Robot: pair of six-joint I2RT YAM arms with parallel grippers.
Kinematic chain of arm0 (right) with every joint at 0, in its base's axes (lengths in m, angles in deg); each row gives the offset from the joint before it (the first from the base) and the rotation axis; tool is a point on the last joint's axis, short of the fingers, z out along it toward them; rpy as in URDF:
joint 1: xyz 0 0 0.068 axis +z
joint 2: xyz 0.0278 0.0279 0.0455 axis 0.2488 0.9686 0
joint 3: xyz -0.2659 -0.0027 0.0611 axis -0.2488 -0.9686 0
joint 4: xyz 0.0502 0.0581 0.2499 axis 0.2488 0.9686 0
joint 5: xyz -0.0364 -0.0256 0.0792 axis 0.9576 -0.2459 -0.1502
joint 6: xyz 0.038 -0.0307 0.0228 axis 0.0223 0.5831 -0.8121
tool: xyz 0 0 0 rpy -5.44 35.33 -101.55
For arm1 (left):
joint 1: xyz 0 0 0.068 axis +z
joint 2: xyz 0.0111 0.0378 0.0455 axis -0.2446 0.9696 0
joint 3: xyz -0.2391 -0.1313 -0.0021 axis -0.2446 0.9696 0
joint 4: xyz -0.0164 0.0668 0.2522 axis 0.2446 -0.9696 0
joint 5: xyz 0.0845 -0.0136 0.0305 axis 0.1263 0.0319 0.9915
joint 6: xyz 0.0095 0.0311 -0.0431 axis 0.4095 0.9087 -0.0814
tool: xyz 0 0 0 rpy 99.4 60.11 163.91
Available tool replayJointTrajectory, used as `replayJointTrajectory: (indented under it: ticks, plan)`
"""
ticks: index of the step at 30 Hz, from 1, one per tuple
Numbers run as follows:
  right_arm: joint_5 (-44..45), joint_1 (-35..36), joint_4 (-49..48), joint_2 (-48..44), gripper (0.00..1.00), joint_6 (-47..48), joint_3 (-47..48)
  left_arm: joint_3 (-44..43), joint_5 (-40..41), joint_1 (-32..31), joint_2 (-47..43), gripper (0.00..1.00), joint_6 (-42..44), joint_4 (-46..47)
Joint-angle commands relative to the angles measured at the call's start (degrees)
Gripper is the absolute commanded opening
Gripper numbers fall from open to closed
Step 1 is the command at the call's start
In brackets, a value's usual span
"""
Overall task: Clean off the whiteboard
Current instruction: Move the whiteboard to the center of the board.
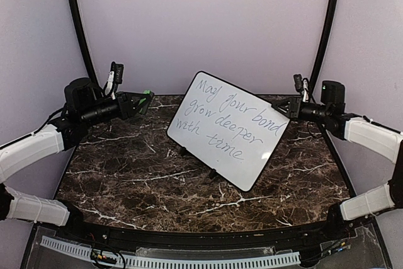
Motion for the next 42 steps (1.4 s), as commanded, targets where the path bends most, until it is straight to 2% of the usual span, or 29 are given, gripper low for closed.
replayJointTrajectory:
  ticks: [1,10,19,28,34,42]
  plan:
    - [-2.38,-0.29,-2.61,1.02,0.2,-0.26,0.59,0.82,-0.46,0.33,-1.04,0.33,-0.03,1.66]
    - [-3.01,-0.26,-1.94,0.75,0.2,-0.04,0.37,0.73,-0.34,0.33,-1.01,0.33,0.08,1.55]
    - [-4.15,-0.25,-2.04,1.15,0.0,-0.57,0.47,0.73,-0.38,0.33,-0.95,0.33,0.03,1.64]
    - [-3.43,1.21,1.08,-1.79,0.0,-0.91,2.2,0.9,0.07,0.32,-0.55,0.33,0.14,1.72]
    - [1.23,6.07,6.37,-4.15,0.0,2.85,3.73,0.99,0.3,0.33,0.5,0.33,-0.06,1.98]
    - [0.71,10.79,5.77,-8.7,0.0,4.35,1.75,-2.16,1.32,0.33,3.22,0.32,-0.13,1.75]
